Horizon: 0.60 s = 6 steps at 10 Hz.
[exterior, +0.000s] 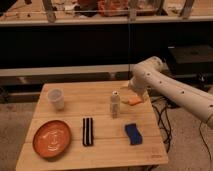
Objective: Knock the bottle over
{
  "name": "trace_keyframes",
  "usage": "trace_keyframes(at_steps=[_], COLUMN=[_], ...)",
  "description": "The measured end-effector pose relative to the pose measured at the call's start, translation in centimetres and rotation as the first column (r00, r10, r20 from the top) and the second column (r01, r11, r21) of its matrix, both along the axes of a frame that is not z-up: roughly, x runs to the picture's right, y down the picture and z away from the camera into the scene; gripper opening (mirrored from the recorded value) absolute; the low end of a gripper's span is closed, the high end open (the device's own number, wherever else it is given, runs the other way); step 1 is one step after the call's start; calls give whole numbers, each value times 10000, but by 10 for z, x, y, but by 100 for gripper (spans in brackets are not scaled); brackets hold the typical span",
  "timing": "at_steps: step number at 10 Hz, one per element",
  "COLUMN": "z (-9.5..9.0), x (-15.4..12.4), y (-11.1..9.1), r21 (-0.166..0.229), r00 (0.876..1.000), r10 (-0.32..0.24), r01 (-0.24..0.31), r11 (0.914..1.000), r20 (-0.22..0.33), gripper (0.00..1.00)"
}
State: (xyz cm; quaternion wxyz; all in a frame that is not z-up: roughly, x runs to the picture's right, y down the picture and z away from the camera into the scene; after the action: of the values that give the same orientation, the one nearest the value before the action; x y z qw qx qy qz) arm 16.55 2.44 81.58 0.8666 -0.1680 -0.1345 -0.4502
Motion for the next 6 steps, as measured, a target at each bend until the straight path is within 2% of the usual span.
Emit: trace_keyframes(at_steps=[6], z=[3], x=[-12], y=[2], r21=[-28], r00=[9941], r10=[-939], r01=[942], r11=[9955], r20=[542], gripper=[80])
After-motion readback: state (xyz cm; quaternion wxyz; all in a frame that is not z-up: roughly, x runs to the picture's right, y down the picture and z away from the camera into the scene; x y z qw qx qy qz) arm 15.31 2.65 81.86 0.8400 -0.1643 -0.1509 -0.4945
